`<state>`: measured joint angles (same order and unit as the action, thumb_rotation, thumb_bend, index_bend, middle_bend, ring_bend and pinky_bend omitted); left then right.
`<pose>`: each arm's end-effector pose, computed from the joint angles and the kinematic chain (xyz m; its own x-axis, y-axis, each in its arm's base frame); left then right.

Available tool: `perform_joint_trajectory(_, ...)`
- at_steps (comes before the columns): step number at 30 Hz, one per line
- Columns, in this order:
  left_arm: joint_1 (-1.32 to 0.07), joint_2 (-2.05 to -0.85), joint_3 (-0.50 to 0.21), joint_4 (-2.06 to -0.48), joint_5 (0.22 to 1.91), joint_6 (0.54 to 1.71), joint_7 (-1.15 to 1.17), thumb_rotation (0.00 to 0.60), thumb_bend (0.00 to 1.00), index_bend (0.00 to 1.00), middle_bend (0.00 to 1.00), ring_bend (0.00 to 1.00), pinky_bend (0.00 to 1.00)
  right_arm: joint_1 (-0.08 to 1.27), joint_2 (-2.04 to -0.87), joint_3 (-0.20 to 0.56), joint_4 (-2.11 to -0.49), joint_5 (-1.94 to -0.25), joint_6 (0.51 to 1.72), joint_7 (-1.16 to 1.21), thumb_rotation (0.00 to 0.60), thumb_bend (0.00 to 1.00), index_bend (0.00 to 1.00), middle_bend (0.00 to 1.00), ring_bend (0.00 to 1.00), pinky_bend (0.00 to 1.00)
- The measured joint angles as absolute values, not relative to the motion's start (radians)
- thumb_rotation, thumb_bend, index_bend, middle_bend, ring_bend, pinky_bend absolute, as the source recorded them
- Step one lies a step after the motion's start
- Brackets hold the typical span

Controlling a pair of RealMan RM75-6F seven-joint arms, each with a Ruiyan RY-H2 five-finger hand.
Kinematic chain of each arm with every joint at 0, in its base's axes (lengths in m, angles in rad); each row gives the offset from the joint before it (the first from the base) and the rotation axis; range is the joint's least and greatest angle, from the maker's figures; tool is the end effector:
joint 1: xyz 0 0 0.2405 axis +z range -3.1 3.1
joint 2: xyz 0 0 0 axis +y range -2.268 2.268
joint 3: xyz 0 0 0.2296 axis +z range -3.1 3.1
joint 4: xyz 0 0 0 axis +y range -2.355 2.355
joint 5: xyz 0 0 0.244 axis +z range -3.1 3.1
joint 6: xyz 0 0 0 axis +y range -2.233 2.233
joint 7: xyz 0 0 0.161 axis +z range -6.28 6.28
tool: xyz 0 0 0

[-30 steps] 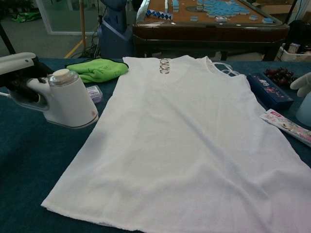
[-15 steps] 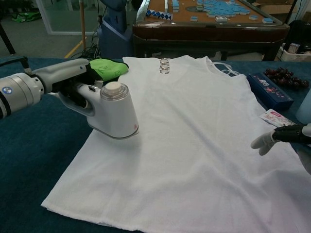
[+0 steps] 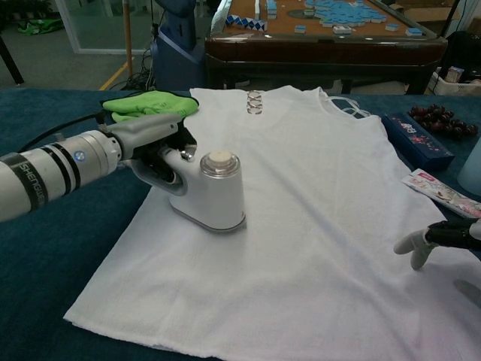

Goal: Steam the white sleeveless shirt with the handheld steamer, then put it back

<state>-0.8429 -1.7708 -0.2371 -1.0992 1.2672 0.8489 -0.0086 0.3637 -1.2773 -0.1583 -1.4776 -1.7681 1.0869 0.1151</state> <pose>-0.1045 0.3902 -0.0983 0.3075 0.3034 0.9019 0.8964 -0.4104 -0.1675 -0.2674 -0.1954 -0.0162 0.4839 -0.4664 0.7404 -0.8446 -0.4703 0.2558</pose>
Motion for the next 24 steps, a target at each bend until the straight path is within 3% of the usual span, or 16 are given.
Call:
perform_joint_trajectory(4, -0.856, -1.794, -0.239, -1.065, 1.262, 0.845, -0.007, 0.6, 0.22, 0.81, 0.7, 0.61, 0.62, 0.351, -1.31, -0.148, -1.447, -1.751, 1.115, 0.111, 0.572, 0.0, 0.22, 0.28, 0.16, 0.14)
perform_joint_trajectory(7, -0.861, -1.797, -0.243, -1.057, 1.253, 0.84, -0.015, 0.6, 0.22, 0.81, 0.7, 0.61, 0.62, 0.344, -1.338, -0.129, -1.425, -1.744, 1.159, 0.141, 0.427, 0.0, 0.22, 0.25, 0.13, 0.09)
perform_joint_trajectory(13, -0.862, -1.785, -0.25, -1.064, 1.239, 0.838, -0.02, 0.6, 0.22, 0.81, 0.7, 0.61, 0.62, 0.364, -1.376, -0.105, -1.404, -1.736, 1.152, 0.147, 0.263, 0.0, 0.1, 0.15, 0.03, 0.0)
perform_joint_trajectory(18, -0.865, -1.775, -0.26, -1.072, 1.219, 0.829, -0.021, 0.6, 0.22, 0.81, 0.7, 0.61, 0.62, 0.406, -1.404, -0.095, -1.415, -1.701, 1.059, 0.13, 0.224, 0.0, 0.05, 0.09, 0.0, 0.0)
perform_joint_trajectory(24, -0.868, -1.772, -0.27, -1.072, 1.192, 0.82, -0.022, 0.6, 0.22, 0.81, 0.7, 0.61, 0.62, 0.452, -1.461, -0.084, -1.39, -1.676, 1.002, 0.141, 0.22, 0.0, 0.05, 0.09, 0.0, 0.0)
